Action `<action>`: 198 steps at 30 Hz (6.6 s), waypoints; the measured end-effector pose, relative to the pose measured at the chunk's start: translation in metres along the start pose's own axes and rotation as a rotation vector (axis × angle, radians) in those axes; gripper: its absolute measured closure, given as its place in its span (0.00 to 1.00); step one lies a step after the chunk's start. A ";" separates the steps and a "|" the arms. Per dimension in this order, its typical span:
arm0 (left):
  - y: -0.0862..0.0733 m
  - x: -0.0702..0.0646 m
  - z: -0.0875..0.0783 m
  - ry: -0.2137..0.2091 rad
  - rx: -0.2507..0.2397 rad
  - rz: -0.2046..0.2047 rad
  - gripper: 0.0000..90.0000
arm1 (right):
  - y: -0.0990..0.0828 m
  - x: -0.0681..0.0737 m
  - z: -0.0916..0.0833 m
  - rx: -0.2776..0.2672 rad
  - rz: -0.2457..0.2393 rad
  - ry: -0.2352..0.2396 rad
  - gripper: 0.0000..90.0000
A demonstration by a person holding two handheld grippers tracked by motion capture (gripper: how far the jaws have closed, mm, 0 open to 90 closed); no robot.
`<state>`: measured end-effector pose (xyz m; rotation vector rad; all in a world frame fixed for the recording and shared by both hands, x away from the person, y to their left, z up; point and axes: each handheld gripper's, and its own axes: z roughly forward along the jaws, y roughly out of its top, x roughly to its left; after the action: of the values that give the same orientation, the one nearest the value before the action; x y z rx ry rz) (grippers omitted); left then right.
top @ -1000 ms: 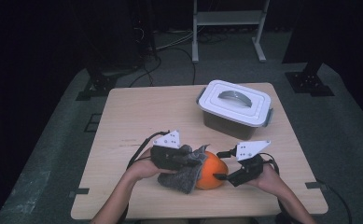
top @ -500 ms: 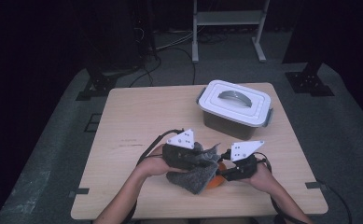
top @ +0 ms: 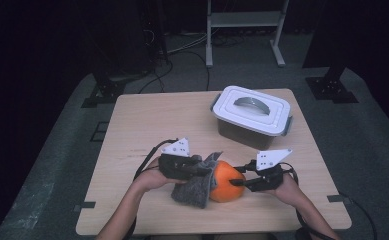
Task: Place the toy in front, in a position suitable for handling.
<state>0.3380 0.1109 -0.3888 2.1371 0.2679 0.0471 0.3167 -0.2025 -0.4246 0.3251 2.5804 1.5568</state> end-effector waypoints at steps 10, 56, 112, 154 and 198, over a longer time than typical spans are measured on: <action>-0.010 -0.001 0.008 -0.065 -0.077 -0.047 0.78 | 0.000 -0.003 0.000 -0.028 0.033 0.026 0.66; 0.009 -0.011 0.010 -0.124 -0.153 -0.030 0.77 | 0.037 0.011 0.007 0.084 0.004 0.010 0.26; -0.042 0.006 -0.017 -0.049 -0.117 -0.126 0.80 | 0.013 -0.001 0.016 0.023 -0.040 0.099 0.64; 0.014 -0.010 0.017 -0.111 -0.107 -0.020 0.79 | 0.027 0.010 0.003 0.090 0.011 0.027 0.22; -0.020 0.000 -0.011 -0.111 -0.166 -0.120 0.79 | 0.021 0.000 0.023 0.028 0.030 0.083 0.37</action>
<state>0.3333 0.1303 -0.3993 1.9479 0.3151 -0.1146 0.3236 -0.1734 -0.4172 0.3092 2.6736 1.5775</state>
